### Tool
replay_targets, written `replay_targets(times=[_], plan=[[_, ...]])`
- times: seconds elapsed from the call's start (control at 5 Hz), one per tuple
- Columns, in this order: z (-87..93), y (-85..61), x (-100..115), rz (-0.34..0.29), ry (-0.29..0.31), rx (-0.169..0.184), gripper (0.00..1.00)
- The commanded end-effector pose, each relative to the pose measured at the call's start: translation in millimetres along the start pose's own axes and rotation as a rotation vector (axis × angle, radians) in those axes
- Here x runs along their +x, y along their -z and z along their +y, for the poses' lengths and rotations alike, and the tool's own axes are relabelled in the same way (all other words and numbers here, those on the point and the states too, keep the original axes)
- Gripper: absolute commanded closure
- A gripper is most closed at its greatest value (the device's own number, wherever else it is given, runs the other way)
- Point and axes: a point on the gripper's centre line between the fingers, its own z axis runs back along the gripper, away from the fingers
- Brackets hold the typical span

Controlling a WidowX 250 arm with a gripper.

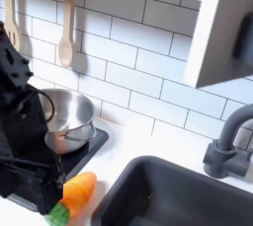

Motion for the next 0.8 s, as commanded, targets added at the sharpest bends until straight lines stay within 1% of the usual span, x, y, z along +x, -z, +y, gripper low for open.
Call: replay_targets(times=[0.0, 0.2, 0.6], plan=[[1.2, 0.2, 13.3, -0.064, 0.04, 0.045, 0.0], [2.5, 3.9, 12.4, -0.042, 0.035, 0.037, 0.0], [2.4, 3.5, 12.4, -0.043, 0.035, 0.037, 0.0]])
